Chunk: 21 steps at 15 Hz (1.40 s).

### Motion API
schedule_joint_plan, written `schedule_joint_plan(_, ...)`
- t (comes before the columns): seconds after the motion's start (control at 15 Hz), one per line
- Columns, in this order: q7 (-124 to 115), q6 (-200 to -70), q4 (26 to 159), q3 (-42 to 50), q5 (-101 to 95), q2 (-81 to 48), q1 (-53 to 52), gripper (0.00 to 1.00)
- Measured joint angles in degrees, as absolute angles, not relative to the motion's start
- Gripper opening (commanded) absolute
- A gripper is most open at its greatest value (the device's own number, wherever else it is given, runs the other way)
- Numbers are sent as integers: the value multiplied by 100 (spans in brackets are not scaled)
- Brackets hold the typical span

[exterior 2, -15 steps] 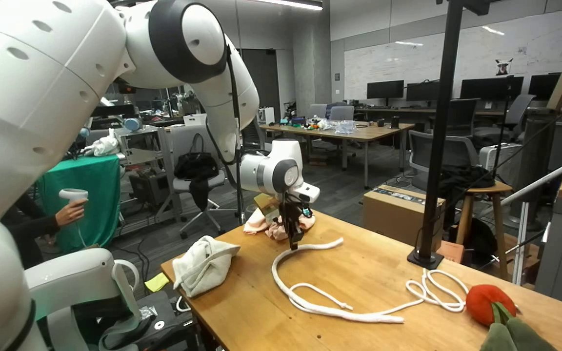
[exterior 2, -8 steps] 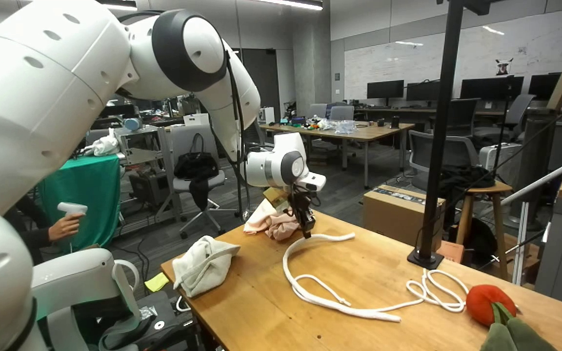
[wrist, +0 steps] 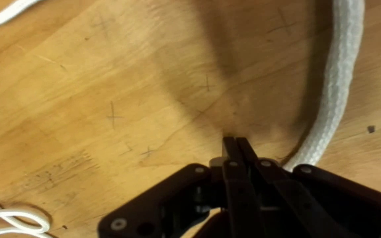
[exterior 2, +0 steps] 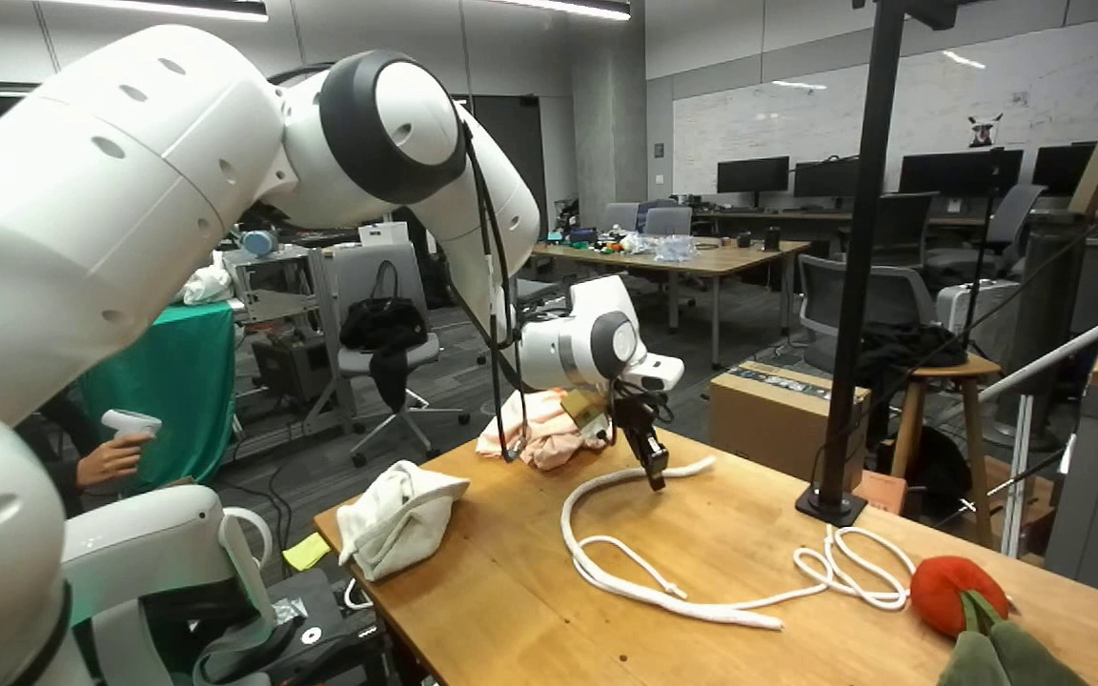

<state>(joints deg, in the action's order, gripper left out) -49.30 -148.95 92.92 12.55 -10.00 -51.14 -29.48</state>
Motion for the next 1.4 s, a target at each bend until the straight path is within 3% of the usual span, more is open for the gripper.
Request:
schedule_joint_plan(0.4,-5226,-14889,9159,1439,-1097,-5199,-2962,6)
schedule_joint_plan(0.47,-5281,-14889,9150,1476,-1116,-5183,-2966,26)
schedule_joint_plan(0.6,-5367,-14887,9155,1550,-1125,-5126,-2965,37)
schedule_joint_plan(1.13,-6099,-14854,9818,1966,-1591,-4811,-2976,99)
schedule_joint_plan(1.4,-6517,-14794,10385,2090,-1811,-4560,-2976,100)
